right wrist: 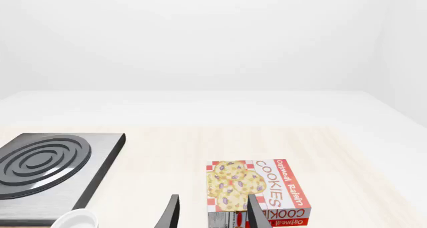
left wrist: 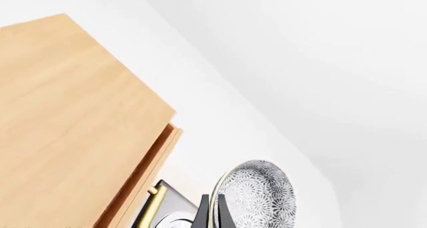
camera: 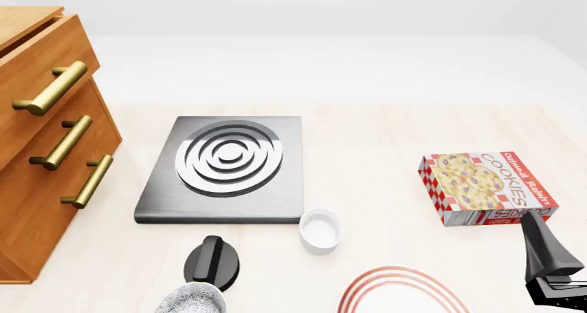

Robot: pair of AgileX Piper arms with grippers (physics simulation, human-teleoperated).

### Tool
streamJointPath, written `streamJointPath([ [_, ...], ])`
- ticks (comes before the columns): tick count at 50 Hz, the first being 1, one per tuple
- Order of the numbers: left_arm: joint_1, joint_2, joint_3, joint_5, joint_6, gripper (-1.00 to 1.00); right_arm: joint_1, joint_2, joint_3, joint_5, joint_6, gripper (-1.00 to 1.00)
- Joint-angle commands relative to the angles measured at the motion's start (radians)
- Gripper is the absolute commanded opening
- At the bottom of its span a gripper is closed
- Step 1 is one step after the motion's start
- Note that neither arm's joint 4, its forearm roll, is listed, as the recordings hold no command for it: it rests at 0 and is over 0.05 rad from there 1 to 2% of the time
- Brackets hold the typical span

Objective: Pick the akita bowl on the wooden cabinet and place it on the plate.

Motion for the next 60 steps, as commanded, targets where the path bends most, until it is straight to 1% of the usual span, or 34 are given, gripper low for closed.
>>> streamJointPath([
  [1,-0.038,-0.002,0.013,-0.013,-0.01,-1.0,0.0,0.0,0.0,0.0,0.0,1.0],
  [34,-0.127,0.017,0.09,-0.055,-0.055,-1.0,0.0,0.0,0.0,0.0,0.0,1.0],
  [60,-0.176,0.023,0.117,-0.069,-0.069,-1.0,0.0,0.0,0.0,0.0,0.0,1.0],
])
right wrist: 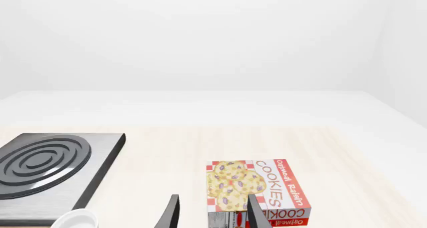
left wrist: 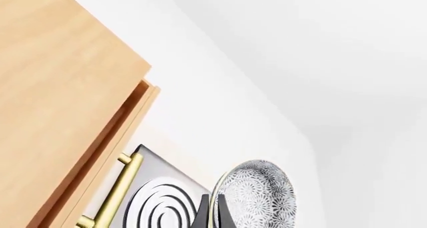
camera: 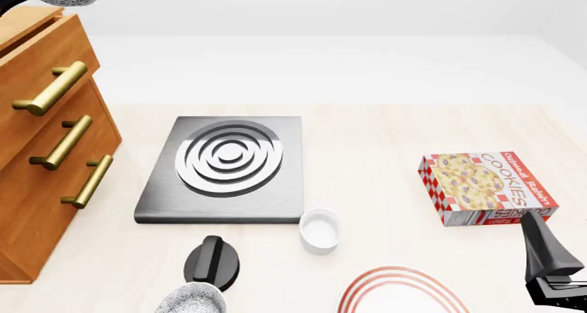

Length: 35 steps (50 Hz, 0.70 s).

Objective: Pick the akita bowl on the wooden cabinet and place it on the plate.

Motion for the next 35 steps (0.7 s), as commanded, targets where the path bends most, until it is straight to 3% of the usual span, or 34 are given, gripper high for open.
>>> streamJointPath([
  [1,-0.019,-0.001,0.006,-0.009,0.002,-1.0,0.0,0.0,0.0,0.0,0.0,1.0],
  [35,-0.127,0.036,0.041,-0.048,0.011,-1.0,0.0,0.0,0.0,0.0,0.0,1.0],
])
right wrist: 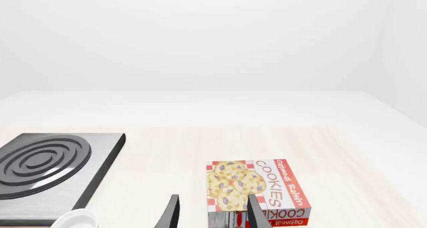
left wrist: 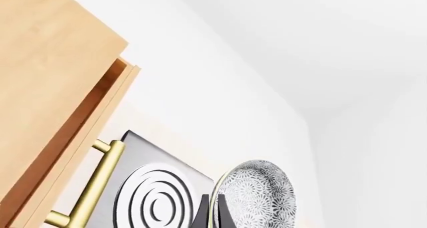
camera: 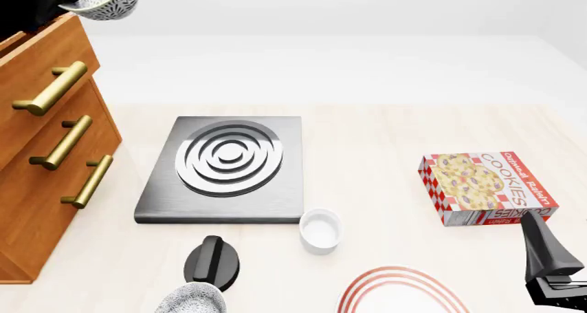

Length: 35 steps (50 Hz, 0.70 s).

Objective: Pick the akita bowl on the wooden cabinet and place it on the plate.

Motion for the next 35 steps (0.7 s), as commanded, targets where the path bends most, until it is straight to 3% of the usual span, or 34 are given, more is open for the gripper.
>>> streamJointPath([
  [1,-0.041,0.015,0.005,-0.016,0.011,-1.0,0.0,0.0,0.0,0.0,0.0,1.0],
  [35,-0.134,0.054,0.018,-0.016,0.042,-1.0,0.0,0.0,0.0,0.0,0.0,1.0],
])
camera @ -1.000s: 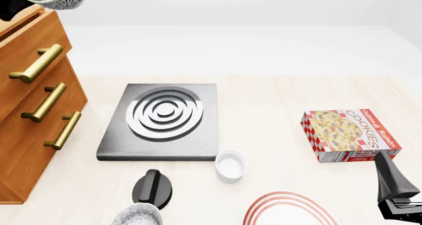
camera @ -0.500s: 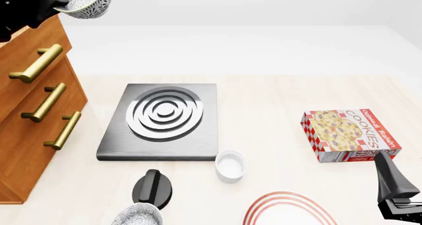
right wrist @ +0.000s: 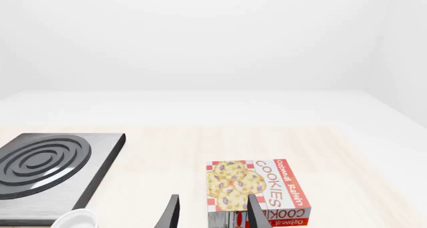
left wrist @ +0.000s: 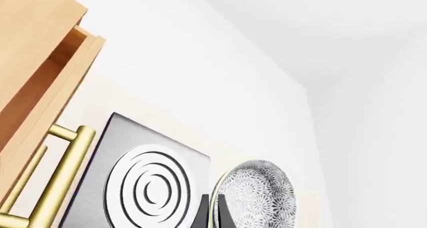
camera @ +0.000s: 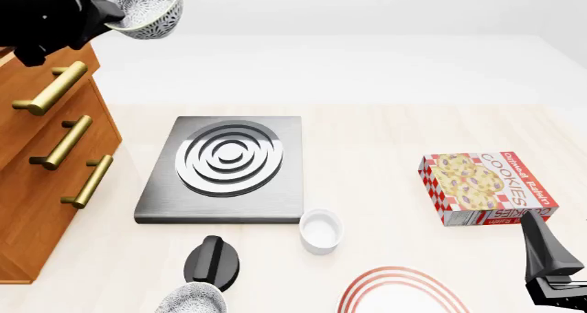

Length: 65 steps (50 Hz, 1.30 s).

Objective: Pick the akita bowl on the wooden cabinet and place it on the plate.

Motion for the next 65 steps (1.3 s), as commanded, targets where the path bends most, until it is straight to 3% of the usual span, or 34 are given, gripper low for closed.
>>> streamJointPath([
  [1,-0.036,0.01,0.001,-0.004,0.019,-1.0,0.0,0.0,0.0,0.0,0.0,1.0],
  [65,-0.264,-0.005,0.141,-0.028,0.064,-1.0,0.0,0.0,0.0,0.0,0.0,1.0],
])
